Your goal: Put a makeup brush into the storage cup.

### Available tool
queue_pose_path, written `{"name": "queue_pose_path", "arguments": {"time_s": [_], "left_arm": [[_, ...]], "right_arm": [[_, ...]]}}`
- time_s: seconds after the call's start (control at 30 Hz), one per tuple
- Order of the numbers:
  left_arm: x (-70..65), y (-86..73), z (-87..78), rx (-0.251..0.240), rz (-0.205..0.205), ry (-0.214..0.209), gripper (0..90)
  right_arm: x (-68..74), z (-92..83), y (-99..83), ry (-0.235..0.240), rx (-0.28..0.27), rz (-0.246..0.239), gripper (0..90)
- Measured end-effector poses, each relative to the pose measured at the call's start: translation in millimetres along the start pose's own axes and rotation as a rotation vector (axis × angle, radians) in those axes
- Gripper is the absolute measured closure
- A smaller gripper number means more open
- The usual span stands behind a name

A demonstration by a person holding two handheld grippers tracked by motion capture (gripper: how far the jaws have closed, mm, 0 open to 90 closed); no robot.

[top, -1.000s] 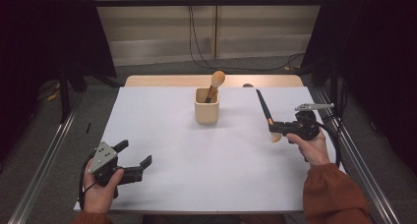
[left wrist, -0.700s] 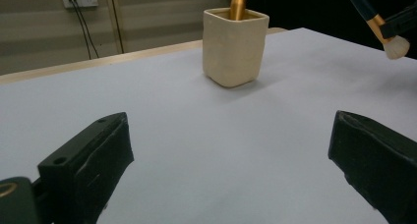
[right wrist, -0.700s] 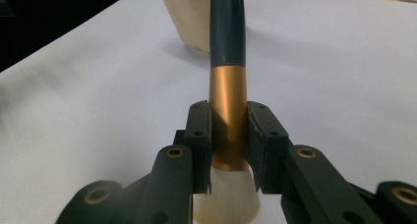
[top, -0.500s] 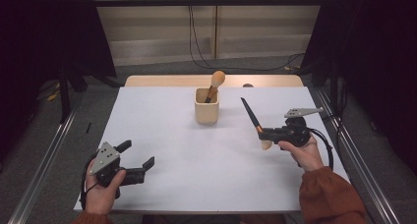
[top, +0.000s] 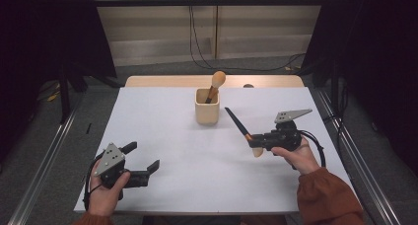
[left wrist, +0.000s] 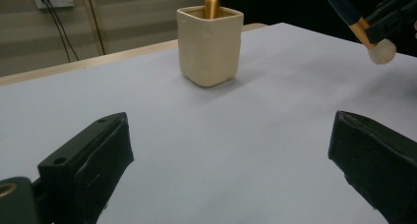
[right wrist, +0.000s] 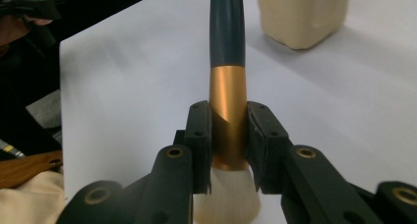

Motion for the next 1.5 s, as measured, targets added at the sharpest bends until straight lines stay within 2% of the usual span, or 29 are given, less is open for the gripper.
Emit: {"name": "queue_pose_path", "arguments": {"time_s": [0.1,0.27,0.37,0.57,0.8,0.93,1.1,1.23,1.33,1.4,1.5], "left_arm": [[-1.8,0.6,1.3,0.007,0.015,-0.008,2.7],[-4.0,3.1,2.7,0.008,0.024,-0.022,2.7],[-6.7,5.4,4.5,0.016,0.028,-0.047,2.8],[-11.7,10.8,8.0,0.02,0.07,-0.092,2.7],[-18.3,15.7,17.5,0.068,0.111,-0.15,2.8],[-16.9,20.9,20.1,0.089,0.133,-0.153,3.8],[-15.2,26.5,21.7,0.098,0.106,-0.174,3.8],[-16.9,29.2,25.3,0.115,0.102,-0.195,3.8],[-21.3,33.1,27.1,0.137,0.045,-0.254,3.8],[-25.3,36.3,29.4,0.159,0.104,-0.249,4.4],[-28.4,40.1,33.0,0.168,0.118,-0.267,4.4]], "right_arm": [[6.7,2.2,4.7,0.021,-0.002,-0.021,73.6],[13.2,8.6,8.0,0.039,0.027,-0.044,73.7],[16.1,13.8,9.8,0.051,0.047,-0.058,73.7],[26.1,19.6,14.2,0.087,0.077,-0.102,73.7],[32.4,24.6,15.3,0.104,0.131,-0.137,73.7],[33.7,27.8,17.7,0.108,0.165,-0.15,73.7],[36.3,32.0,19.7,0.112,0.202,-0.175,73.7],[40.3,34.7,21.8,0.124,0.233,-0.193,73.7],[43.4,36.5,24.3,0.126,0.248,-0.206,73.8],[44.7,38.2,25.3,0.13,0.263,-0.216,73.8],[46.5,41.5,26.7,0.139,0.291,-0.227,73.8]]}}
Point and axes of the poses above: each handheld gripper's, and its own axes: z roughly forward along the jaws, y roughly out of its top, x roughly to its left, the point moved 3 cm from there along z, roughly forward along the jaws, and after that the axes turned 4 degrees about -x, right-handed, at the moved point
